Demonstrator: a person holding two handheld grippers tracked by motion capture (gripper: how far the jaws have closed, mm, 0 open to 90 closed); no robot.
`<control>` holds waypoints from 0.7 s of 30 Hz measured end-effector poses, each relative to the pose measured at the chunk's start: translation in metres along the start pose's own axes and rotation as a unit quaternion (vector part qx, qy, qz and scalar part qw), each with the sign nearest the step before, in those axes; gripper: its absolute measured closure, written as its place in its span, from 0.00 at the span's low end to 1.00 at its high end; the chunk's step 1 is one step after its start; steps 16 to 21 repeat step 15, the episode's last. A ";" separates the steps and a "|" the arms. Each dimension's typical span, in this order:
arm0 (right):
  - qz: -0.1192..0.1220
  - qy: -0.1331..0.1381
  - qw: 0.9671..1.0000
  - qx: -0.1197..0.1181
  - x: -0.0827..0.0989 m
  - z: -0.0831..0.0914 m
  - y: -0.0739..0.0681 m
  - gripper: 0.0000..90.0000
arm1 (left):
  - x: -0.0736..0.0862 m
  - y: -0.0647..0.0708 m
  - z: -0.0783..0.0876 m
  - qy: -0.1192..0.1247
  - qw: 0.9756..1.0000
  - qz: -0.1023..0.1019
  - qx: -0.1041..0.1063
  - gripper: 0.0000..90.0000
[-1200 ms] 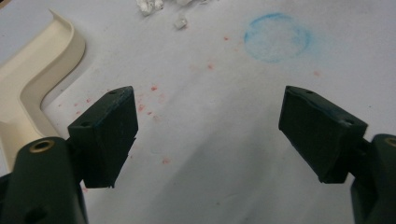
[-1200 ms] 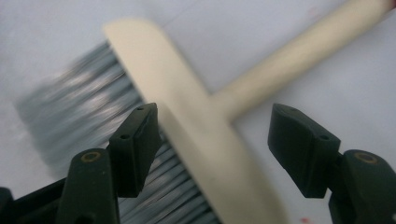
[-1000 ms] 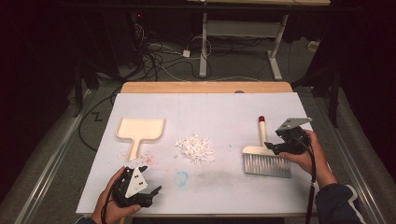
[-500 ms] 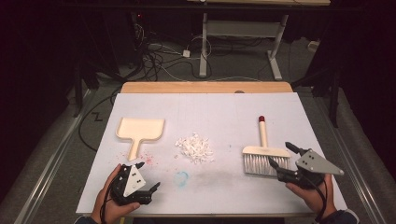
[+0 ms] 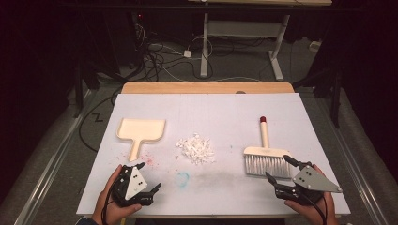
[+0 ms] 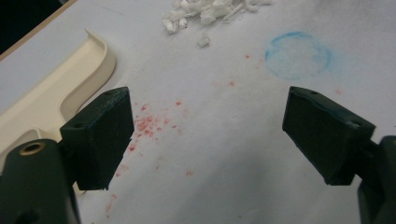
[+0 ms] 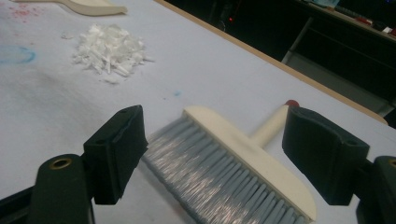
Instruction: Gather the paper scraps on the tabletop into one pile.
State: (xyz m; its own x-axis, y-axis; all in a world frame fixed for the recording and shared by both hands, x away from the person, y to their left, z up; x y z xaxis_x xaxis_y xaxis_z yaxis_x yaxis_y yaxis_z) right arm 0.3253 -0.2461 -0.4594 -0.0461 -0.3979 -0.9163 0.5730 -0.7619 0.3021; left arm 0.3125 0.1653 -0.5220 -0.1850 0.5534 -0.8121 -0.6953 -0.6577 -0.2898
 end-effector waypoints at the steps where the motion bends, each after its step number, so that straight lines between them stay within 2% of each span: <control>1: 0.001 -0.001 1.000 -0.001 0.001 -0.001 0.000 0.25 | 0.000 0.000 -0.001 -0.001 1.000 -0.001 0.000 0.17; 8: -0.004 -0.014 1.000 -0.003 0.007 -0.004 0.003 0.25 | 0.001 0.000 -0.003 -0.004 1.000 0.003 0.001 0.17; 11: 0.000 -0.019 1.000 0.004 0.008 -0.005 0.004 0.24 | 0.001 0.000 -0.004 -0.007 1.000 0.003 0.000 0.17; 21: 0.003 -0.022 1.000 0.003 0.010 -0.007 0.006 0.24 | 0.001 -0.003 -0.007 -0.008 1.000 0.010 -0.002 0.17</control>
Point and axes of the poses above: each handheld gripper's, and its own axes: z roughly backward along the jaws, x roughly out of its underside, y roughly to its right, the point moved 8 cm from there along -z, roughly forward along the jaws, and after that the axes turned 8 degrees about y, right-handed, at the moved point
